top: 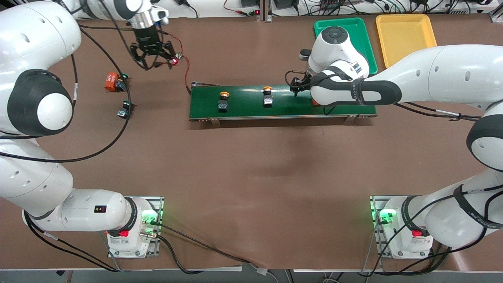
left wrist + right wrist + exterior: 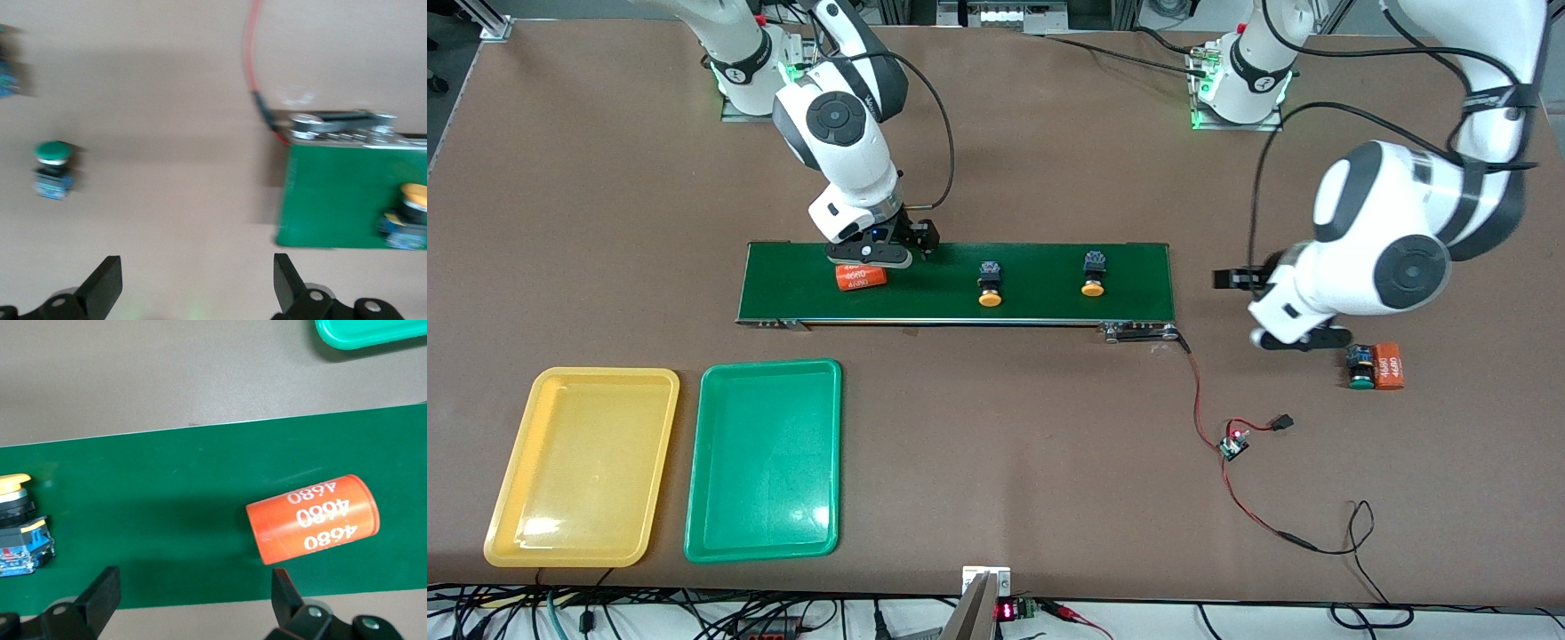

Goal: Sort buttons by color to trays
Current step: 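Grasp the button with the right gripper while the left gripper grasps the cylinder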

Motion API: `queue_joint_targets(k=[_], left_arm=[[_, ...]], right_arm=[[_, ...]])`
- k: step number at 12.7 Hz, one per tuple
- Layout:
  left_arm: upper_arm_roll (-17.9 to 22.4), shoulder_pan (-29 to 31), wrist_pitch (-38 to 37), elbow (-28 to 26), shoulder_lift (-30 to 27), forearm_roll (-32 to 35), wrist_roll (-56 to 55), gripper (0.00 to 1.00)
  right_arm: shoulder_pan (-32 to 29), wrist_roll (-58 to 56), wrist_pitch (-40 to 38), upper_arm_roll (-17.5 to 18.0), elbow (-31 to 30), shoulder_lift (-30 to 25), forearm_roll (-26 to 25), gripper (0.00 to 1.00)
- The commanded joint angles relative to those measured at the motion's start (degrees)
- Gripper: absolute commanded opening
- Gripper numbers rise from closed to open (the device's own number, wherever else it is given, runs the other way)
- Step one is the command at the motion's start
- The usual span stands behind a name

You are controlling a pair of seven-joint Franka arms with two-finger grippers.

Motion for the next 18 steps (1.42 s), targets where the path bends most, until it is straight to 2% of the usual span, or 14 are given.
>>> queue_joint_targets(k=[1, 4, 6, 10, 11, 13, 16, 18], left_arm=[[6.44, -0.3, 2.4, -0.24, 1.05, 6.56, 5.5, 1.0], [11.63, 1.18, 10.11, -0.51, 4.47, 10.28, 13.73, 1.0], [12.17, 4.95, 17.32, -0.6, 7.2, 9.94, 24.0, 1.0], [13.4, 8.12, 27.69, -0.51, 11.33, 9.93, 35.28, 1.0], [13.41, 9.35, 29.99, -0.6, 12.47, 9.59, 37.91, 0.96], [13.41, 10.68, 30.63, -0.51, 13.18, 9.41, 39.43, 0.88], [13.32, 12.96, 34.83, -1.21, 15.56, 9.32, 41.71, 0.86], [13.32, 12.97, 35.11, -1.48, 15.65, 9.23, 41.02, 0.86]], right_arm=[[0.97, 1.51, -0.62, -0.17, 0.86, 0.53, -0.32, 1.0], [1.14, 4.93, -0.44, -0.17, 1.65, 1.32, -0.58, 1.0], [2.28, 5.2, -0.44, -0.17, 2.96, 2.72, -0.49, 1.0], [2.82, 3.28, -0.09, -0.17, 4.29, 4.22, -0.93, 1.0], [2.73, 0.74, -0.09, -0.17, 4.29, 4.31, -0.93, 1.0], [2.55, -1.57, 0.0, -0.25, 4.29, 4.4, -0.93, 1.0], [2.47, -1.22, 0.61, -0.25, 4.55, 4.75, -0.67, 1.0], [2.38, -1.04, 0.96, -0.34, 4.47, 4.84, -0.49, 1.0]])
